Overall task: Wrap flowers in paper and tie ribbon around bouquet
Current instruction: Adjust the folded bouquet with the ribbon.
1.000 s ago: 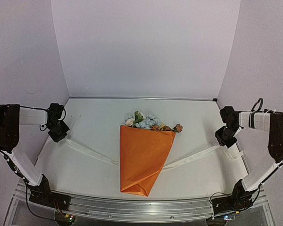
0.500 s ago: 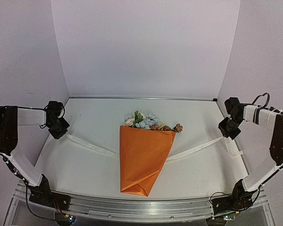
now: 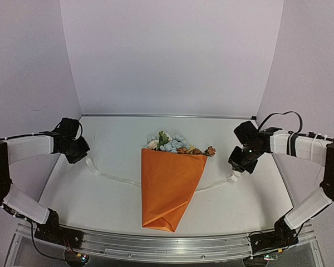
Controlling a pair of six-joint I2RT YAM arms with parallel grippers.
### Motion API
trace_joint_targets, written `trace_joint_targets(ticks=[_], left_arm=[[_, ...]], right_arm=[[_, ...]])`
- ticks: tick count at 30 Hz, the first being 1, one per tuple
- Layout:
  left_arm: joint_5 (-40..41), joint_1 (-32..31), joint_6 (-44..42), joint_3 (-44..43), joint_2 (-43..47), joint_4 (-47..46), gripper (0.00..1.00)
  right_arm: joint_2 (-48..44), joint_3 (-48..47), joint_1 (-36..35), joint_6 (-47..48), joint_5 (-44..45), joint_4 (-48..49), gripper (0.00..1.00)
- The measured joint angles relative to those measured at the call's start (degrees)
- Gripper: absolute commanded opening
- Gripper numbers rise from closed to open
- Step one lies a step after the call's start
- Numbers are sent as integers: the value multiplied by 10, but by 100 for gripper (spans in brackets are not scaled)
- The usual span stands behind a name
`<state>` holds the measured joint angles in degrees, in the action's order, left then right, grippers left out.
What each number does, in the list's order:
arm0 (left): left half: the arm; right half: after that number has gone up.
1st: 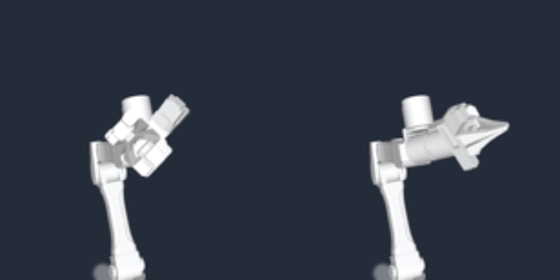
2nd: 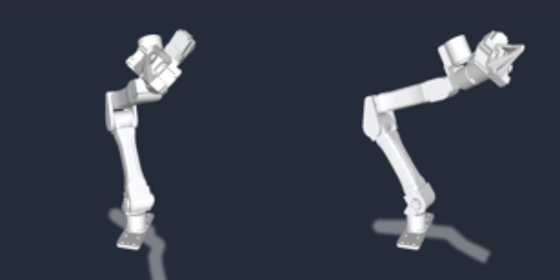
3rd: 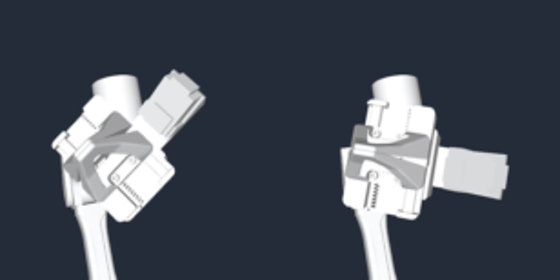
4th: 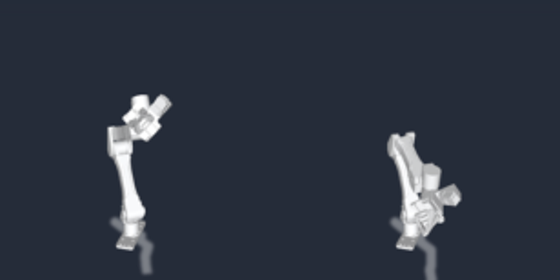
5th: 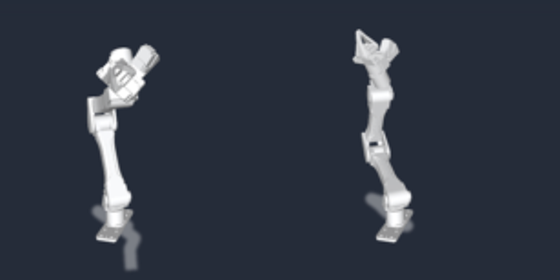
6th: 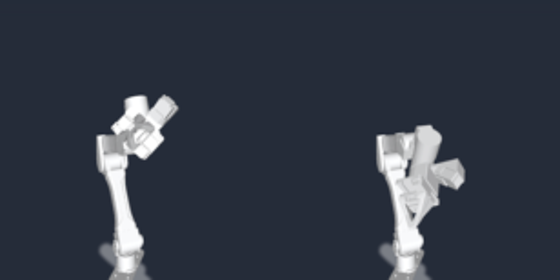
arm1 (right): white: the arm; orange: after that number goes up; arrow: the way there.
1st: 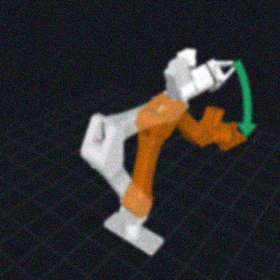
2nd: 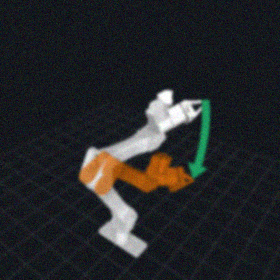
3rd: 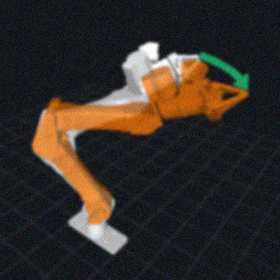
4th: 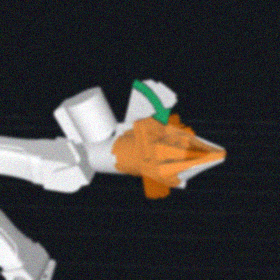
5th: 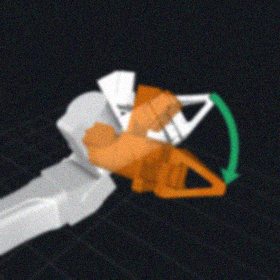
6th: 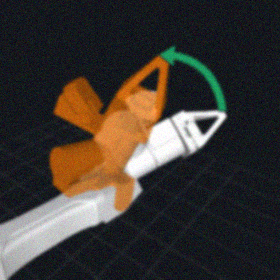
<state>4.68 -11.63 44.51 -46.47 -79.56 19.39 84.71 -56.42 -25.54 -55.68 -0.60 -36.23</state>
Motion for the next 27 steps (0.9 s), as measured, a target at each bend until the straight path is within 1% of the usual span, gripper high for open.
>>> trace_joint_targets(ticks=[4, 10, 16, 27], left_arm=[[0, -18, -2, 2, 11, 9, 0], [0, -20, -8, 8, 17, 16, 0], [0, -20, -12, 9, 20, 17, 0], [0, -20, -13, 8, 20, 21, 0]], right_arm=[[52, -13, -52, -1, -8, 9, 0], [129, -81, -106, 2, -16, 14, 0], [198, -154, -127, 17, -25, 17, 0], [271, -195, -129, 38, -31, 10, 0]])
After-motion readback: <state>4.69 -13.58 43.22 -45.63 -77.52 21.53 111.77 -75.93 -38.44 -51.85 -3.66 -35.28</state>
